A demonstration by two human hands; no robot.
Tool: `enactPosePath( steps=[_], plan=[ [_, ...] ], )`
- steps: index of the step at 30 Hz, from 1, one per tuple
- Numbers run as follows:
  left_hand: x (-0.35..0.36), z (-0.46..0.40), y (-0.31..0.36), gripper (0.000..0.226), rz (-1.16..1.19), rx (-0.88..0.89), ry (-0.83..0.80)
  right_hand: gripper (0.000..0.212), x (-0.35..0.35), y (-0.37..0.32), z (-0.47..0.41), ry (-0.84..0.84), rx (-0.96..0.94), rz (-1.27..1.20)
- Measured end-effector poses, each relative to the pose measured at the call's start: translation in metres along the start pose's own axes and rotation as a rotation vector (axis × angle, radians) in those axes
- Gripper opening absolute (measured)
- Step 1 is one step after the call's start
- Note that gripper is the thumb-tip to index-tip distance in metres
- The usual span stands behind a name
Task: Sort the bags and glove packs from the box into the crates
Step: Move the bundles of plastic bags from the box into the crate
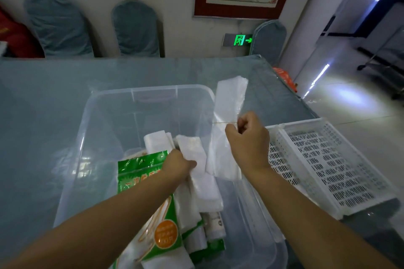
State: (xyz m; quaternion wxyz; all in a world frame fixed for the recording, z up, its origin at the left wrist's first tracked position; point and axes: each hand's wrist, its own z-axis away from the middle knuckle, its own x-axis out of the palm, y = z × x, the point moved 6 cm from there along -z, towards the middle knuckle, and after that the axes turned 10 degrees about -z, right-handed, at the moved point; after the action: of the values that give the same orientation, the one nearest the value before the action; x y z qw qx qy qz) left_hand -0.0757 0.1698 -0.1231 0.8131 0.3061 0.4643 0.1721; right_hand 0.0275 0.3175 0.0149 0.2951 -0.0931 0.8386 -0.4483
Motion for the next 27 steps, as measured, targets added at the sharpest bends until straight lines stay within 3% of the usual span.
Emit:
enactPosePath(
  steps=[6,11,12,16,22,27],
  plan=[
    [0.006,0.006,0.016,0.044,-0.215,0.012,-0.032,0.027,-0.005,0.003,0.000,0.070,0.026,-0.039],
    [0.007,-0.004,0.008,0.044,0.200,-0.111,-0.138,0.028,-0.006,0.002,0.000,0.100,0.012,-0.050],
    [0.007,-0.005,0.007,0.042,0.222,-0.102,-0.133,0.028,-0.007,0.003,0.001,0.109,0.009,-0.059],
    [0.003,0.000,0.013,0.035,-0.043,0.019,-0.048,0.029,-0.012,0.004,0.000,0.161,0.007,-0.109],
    [0.022,0.001,0.011,0.044,0.115,0.071,-0.144,0.028,-0.015,0.005,0.001,0.202,0.004,-0.143],
    [0.005,-0.005,0.009,0.034,0.306,-0.004,-0.046,0.026,-0.016,0.005,0.001,0.204,0.016,-0.150]
  ],
)
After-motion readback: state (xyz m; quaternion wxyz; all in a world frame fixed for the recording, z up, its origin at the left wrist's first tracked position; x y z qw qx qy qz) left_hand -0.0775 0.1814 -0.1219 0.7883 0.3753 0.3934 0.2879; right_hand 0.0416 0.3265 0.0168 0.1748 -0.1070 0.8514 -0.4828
